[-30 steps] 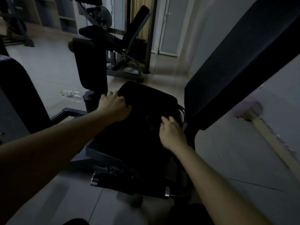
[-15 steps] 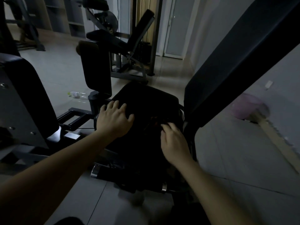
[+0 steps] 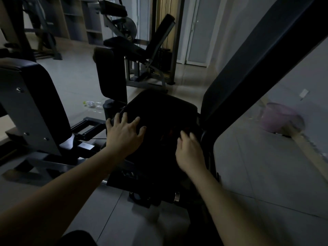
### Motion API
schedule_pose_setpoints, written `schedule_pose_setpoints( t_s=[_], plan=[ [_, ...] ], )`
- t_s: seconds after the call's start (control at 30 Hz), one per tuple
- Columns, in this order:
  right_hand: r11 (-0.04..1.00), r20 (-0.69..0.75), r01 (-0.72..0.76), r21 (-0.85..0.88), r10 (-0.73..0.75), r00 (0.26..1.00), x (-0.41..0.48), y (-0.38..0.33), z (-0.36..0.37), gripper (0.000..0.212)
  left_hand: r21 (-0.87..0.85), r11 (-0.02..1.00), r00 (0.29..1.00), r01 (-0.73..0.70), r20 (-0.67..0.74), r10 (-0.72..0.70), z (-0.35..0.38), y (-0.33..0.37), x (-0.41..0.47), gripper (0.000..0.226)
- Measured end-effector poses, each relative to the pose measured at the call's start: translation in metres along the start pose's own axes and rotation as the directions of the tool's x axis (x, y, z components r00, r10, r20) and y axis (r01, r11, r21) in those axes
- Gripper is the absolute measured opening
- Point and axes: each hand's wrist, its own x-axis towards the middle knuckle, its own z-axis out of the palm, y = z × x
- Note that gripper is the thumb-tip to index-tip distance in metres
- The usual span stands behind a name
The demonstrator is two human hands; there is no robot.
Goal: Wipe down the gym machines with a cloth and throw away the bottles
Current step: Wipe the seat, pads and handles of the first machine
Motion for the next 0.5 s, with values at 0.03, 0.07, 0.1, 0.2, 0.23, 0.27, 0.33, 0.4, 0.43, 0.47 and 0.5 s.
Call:
schedule_pose_setpoints(
  t_s=[0.03, 0.07, 0.1, 0.2, 0.23, 0.27, 0.33, 0.4, 0.43, 0.47, 0.5],
  plan=[
    [0.998, 0.021, -0.059, 0.02, 0.058, 0.998, 0.025, 0.002, -0.003, 0.049, -0.003, 1.0, 1.0, -0.01, -0.005, 0.01, 0.002, -0.002, 0.0, 0.077],
    [0.991, 0.027, -0.123, 0.058, 0.122, 0.992, 0.046, 0.003, -0.006, 0.049, -0.009, 1.0, 1.0, -0.017, -0.007, 0.017, 0.003, -0.004, -0.001, 0.077],
    [0.979, 0.022, -0.177, 0.103, 0.176, 0.984, 0.063, 0.003, -0.008, 0.048, -0.014, 1.0, 1.0, -0.021, -0.013, 0.021, 0.004, -0.006, -0.002, 0.076],
    [0.952, -0.019, -0.204, 0.229, 0.214, 0.977, 0.06, 0.003, -0.004, 0.048, -0.011, 0.999, 0.999, -0.033, -0.036, 0.033, 0.005, -0.007, -0.002, 0.072],
    [0.951, -0.042, -0.172, 0.256, 0.188, 0.981, 0.043, 0.004, -0.002, 0.047, -0.013, 0.999, 0.999, -0.032, -0.04, 0.031, 0.005, -0.007, -0.003, 0.072],
    [0.952, -0.07, -0.129, 0.279, 0.154, 0.986, 0.022, 0.006, 0.0, 0.047, -0.016, 0.999, 0.999, -0.028, -0.045, 0.028, 0.005, -0.005, -0.004, 0.072],
    [0.952, -0.141, -0.03, 0.304, 0.076, 0.987, -0.019, 0.006, 0.0, 0.044, -0.015, 1.0, 0.998, -0.017, -0.066, 0.016, 0.004, -0.002, -0.007, 0.071],
    [0.962, -0.19, 0.041, 0.27, 0.011, 0.982, -0.047, 0.007, -0.001, 0.042, -0.009, 1.0, 0.996, -0.012, -0.094, 0.012, 0.004, 0.0, -0.008, 0.07],
    [0.972, -0.196, 0.082, 0.221, -0.038, 0.98, -0.059, 0.007, -0.002, 0.041, -0.003, 1.0, 0.995, -0.009, -0.101, 0.009, 0.004, 0.001, -0.009, 0.07],
    [0.985, -0.198, 0.128, 0.119, -0.102, 0.975, -0.068, 0.006, -0.003, 0.041, 0.007, 1.0, 0.995, -0.005, -0.103, 0.005, 0.004, 0.001, -0.009, 0.071],
    [0.984, -0.19, 0.178, -0.03, -0.18, 0.965, -0.076, 0.005, -0.003, 0.041, 0.011, 1.0, 0.995, -0.002, -0.098, 0.003, 0.003, 0.002, -0.01, 0.072]
  ],
)
